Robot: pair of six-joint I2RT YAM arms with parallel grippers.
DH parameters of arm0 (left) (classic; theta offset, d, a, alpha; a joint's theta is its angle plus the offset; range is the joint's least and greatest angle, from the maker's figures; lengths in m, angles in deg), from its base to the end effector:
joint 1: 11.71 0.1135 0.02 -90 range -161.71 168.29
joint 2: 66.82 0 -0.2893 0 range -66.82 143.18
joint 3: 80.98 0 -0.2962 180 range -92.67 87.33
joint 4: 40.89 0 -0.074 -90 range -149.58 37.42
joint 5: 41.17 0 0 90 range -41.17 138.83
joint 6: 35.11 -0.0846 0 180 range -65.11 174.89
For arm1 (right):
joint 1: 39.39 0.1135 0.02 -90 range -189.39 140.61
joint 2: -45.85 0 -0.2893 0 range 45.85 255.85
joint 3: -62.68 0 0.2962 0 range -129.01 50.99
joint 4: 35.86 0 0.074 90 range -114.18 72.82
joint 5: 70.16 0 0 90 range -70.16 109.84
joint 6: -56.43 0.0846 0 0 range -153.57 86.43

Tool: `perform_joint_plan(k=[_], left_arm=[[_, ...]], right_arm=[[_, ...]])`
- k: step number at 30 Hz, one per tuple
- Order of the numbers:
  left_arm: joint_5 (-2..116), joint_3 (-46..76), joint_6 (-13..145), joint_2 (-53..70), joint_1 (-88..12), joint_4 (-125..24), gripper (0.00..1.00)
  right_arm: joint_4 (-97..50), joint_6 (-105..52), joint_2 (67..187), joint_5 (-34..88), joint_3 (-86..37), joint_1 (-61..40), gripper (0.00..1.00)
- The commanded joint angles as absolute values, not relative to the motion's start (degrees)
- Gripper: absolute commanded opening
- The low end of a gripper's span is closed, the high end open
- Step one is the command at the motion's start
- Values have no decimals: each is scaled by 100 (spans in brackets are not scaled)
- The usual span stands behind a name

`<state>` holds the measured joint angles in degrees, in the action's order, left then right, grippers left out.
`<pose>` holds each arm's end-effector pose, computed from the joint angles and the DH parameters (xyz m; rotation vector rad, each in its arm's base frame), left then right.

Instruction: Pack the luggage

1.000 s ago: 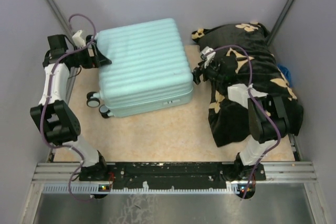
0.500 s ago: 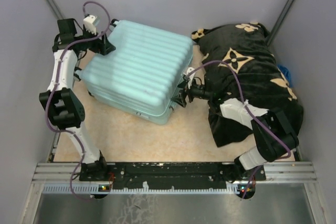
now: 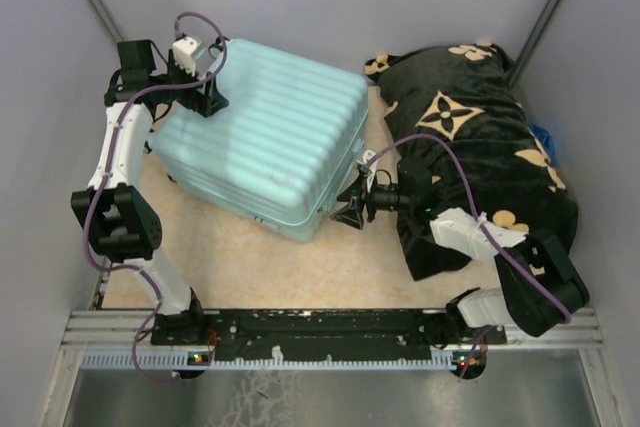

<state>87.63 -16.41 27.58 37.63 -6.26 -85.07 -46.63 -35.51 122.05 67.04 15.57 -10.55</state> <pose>0.5028 -0.0053 0.3734 0.7514 1.8872 -0.3699 0.2632 0.2158 0.2091 -1.0480 1.6197 1.0908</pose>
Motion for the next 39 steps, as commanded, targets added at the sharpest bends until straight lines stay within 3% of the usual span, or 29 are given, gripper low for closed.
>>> perform_joint_plan(k=[1, 9, 20, 31, 35, 39], left_arm=[[8873, -1209, 2378, 3229, -706, -8907, 100], [9425, -714, 1819, 2559, -866, -9304, 98], [9046, 217, 1267, 1861, -1305, -9271, 98], [9033, 375, 1191, 1841, -1369, -9258, 98], [9040, 390, 1172, 1883, -1389, -9225, 98], [9078, 409, 1207, 1920, -1408, -9196, 98]], right_arm=[[-5589, -3134, 12149, 6649, 1879, -859, 57], [-6545, -3039, 12890, 6454, 1767, -667, 48], [-6771, -2955, 13248, 6177, 1601, -271, 33], [-6813, -2806, 13047, 6106, 1683, -193, 2], [-6781, -2806, 12903, 5966, 1724, -146, 4], [-6784, -2791, 12924, 5700, 1681, -65, 14]])
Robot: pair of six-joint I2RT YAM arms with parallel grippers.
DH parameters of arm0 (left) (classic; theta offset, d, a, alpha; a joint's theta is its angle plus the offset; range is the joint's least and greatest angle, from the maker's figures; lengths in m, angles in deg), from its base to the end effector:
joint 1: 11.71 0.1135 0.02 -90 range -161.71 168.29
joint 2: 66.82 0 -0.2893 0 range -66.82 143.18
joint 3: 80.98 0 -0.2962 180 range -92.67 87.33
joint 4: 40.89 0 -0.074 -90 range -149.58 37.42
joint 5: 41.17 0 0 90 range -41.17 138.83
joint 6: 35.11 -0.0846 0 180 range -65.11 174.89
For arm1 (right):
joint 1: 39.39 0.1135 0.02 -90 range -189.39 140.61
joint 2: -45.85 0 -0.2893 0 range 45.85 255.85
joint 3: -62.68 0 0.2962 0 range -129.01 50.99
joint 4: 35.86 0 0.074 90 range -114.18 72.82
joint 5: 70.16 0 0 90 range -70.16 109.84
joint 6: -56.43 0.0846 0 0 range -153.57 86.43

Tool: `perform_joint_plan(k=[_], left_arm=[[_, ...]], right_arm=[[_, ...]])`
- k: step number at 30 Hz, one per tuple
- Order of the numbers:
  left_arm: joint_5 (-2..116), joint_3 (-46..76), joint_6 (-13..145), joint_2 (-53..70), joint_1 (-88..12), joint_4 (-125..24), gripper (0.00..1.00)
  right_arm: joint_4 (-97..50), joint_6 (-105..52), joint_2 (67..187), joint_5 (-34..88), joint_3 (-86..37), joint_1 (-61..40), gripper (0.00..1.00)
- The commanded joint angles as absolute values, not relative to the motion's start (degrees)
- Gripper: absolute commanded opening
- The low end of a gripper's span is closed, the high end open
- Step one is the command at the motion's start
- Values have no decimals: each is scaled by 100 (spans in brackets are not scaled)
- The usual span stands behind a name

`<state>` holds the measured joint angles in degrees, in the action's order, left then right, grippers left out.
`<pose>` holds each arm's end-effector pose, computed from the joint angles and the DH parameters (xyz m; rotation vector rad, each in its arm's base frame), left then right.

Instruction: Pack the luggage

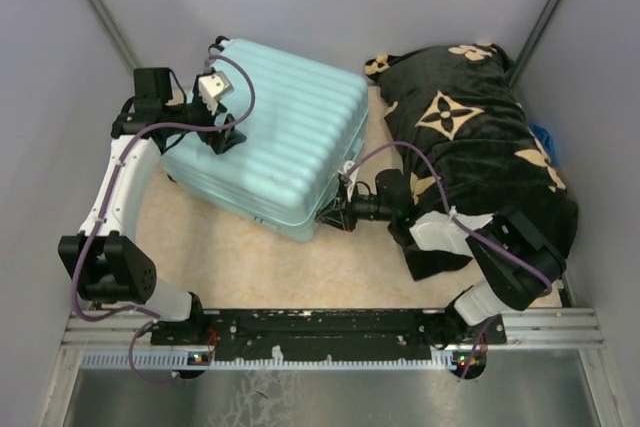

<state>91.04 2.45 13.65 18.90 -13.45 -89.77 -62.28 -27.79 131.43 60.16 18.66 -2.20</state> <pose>0.3951 -0.0689 0.3736 1.1008 1.7519 -0.4037 0.2482 0.2570 0.1693 -1.0063 1.6485 1.1564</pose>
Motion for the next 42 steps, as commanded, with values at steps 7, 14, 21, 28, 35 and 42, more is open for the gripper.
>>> perform_joint_plan(k=[7, 14, 21, 28, 35, 42], left_arm=[[9025, 503, 1121, 1907, -1431, -9192, 98], [8713, 659, 974, 1949, -1434, -9215, 97], [8436, 705, 815, 2085, -1419, -9203, 96], [8383, 604, 702, 2257, -1420, -9206, 95], [8603, 113, 773, 2290, -1471, -9454, 96], [8015, -433, 975, 1970, -2983, -9496, 100]], right_arm=[[-6442, -2959, 12904, 4886, 1615, -2, 0], [-5638, -3234, 12641, 4567, 1367, -567, 0], [-5148, -3661, 12981, 4443, 659, -1487, 0], [-4863, -4381, 13747, 3946, -282, -2145, 0], [-5201, -4823, 14679, 3595, -930, -2406, 0], [-5344, -4054, 14890, 4707, -1133, -2321, 0]])
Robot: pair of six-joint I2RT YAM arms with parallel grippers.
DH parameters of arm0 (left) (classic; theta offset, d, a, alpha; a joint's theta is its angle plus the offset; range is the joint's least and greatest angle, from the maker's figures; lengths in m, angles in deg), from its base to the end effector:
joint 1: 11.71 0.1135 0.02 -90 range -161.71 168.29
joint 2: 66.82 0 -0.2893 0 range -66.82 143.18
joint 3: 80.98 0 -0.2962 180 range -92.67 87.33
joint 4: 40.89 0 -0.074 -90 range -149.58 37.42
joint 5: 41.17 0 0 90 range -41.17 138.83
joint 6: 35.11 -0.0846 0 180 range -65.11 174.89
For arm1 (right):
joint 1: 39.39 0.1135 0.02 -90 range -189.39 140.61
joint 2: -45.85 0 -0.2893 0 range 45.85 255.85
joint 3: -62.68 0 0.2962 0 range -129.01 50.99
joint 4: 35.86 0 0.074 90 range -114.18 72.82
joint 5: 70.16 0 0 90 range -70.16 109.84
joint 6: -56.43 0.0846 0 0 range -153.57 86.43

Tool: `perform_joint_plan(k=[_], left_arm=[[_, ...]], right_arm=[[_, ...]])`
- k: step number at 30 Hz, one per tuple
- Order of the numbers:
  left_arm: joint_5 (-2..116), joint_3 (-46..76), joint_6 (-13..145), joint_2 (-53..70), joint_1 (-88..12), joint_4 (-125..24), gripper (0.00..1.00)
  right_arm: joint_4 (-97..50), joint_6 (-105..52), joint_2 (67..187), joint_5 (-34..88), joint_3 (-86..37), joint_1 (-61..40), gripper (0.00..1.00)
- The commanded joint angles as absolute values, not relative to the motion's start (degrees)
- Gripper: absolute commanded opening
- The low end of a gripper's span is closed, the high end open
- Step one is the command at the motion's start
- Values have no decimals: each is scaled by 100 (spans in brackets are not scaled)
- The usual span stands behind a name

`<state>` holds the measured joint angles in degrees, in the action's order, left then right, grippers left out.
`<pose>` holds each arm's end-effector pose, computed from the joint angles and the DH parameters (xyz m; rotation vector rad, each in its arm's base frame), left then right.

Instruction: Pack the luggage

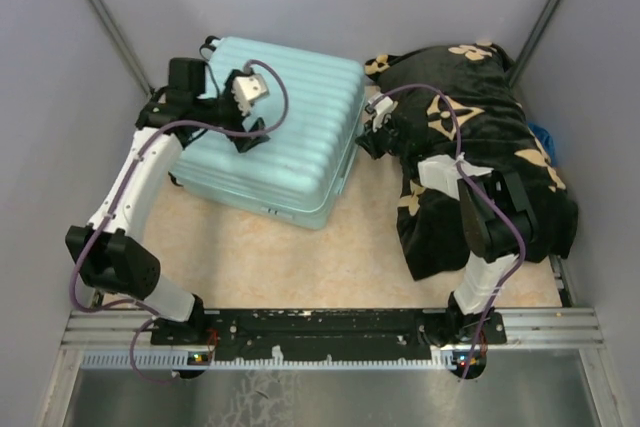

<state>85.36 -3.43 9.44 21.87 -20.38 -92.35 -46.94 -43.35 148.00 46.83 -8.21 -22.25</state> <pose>0.4011 -0.1121 0.3864 1.2429 1.6943 -0.3283 0.4419 0.1765 0.1911 -0.7490 1.7673 0.5382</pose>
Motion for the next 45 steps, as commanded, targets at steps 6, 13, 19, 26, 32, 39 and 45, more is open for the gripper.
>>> perform_joint_plan(k=[6, 13, 19, 26, 32, 39, 45], left_arm=[[7769, -329, 1543, 1863, -4677, -8941, 97], [6302, 329, 2573, 2185, -6417, -7547, 96], [5121, 125, 3136, 2961, -6607, -7289, 95], [4822, 1079, 2921, 2222, -5708, -7760, 92], [5488, 2316, 2328, 930, -4393, -8130, 91], [6110, 3464, 1739, -580, -5299, -7311, 88], [4992, 3661, 2513, -56, -6327, -6452, 90]], right_arm=[[-5509, -3679, 14970, 5103, -1126, -2222, 0], [-5582, -3690, 14990, 5200, -1158, -2230, 0], [-5664, -3590, 14998, 5316, -1270, -2223, 0], [-5727, -3334, 14886, 5535, -1027, -1851, 0], [-5969, -2743, 14581, 5113, -533, -914, 0], [-6337, -2265, 14601, 4485, -342, -338, 0], [-6240, -2529, 14758, 4412, -544, -365, 0]])
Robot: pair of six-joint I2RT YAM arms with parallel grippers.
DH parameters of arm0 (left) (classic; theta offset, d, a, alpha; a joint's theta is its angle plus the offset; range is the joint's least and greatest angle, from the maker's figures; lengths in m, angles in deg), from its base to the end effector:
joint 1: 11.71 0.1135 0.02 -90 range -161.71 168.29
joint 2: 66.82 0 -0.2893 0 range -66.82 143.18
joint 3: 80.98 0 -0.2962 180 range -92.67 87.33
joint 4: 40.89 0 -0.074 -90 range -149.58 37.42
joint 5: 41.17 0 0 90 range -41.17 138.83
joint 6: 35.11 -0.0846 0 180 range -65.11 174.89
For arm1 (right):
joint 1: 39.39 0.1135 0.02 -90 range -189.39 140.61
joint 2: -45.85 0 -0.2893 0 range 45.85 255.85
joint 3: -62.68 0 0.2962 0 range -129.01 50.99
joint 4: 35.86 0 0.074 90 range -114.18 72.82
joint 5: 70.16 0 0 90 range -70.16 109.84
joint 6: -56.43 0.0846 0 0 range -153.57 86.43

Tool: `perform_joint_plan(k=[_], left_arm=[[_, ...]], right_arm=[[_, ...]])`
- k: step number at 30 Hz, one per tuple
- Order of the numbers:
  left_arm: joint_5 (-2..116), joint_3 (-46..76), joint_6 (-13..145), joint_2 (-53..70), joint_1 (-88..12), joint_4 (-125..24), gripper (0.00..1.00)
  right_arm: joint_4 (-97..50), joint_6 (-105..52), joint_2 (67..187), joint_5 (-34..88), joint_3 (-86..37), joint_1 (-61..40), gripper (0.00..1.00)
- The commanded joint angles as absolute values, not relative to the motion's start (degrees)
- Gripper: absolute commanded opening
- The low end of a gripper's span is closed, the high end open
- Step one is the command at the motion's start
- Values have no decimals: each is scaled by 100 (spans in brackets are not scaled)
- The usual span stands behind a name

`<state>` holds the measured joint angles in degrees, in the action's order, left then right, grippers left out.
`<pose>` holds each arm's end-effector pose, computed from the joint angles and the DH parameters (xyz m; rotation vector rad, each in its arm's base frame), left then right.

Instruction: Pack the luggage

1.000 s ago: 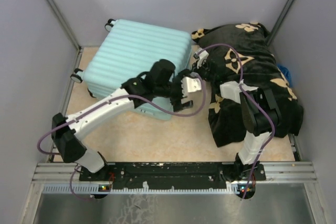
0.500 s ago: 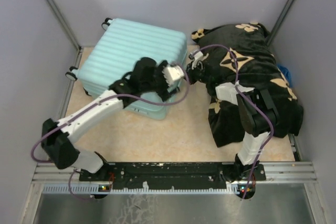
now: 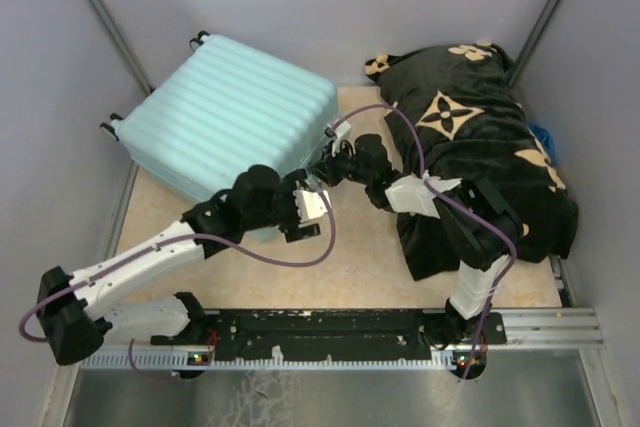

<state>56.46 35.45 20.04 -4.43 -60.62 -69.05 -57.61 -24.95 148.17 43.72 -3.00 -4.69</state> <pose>0.2036 -0.2506 0.3043 1.4294 1.4688 -0.2892 0.3634 0.2933 0.1805 -0.7223 1.7634 0.9034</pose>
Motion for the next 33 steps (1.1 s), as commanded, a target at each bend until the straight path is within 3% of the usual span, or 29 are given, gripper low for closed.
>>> perform_joint_plan(k=[1, 11, 24, 30, 33], left_arm=[[4892, 3664, 2653, 63, -6353, -6292, 91], [3265, 3573, 3505, 1336, -6528, -5857, 96], [1522, 3598, 3839, 2798, -6517, -5323, 93], [2122, 3827, 4371, 3081, -6403, -5980, 77], [2821, 3792, 4611, 3094, -6265, -6426, 63]], right_arm=[[-6229, -2553, 14782, 4430, -584, -391, 0], [-6025, -2973, 14861, 4410, -911, -822, 0], [-5935, -3011, 14967, 4567, -1070, -881, 0], [-5903, -3078, 14957, 4469, -1095, -881, 0], [-5875, -3176, 14943, 4394, -1084, -890, 0]])
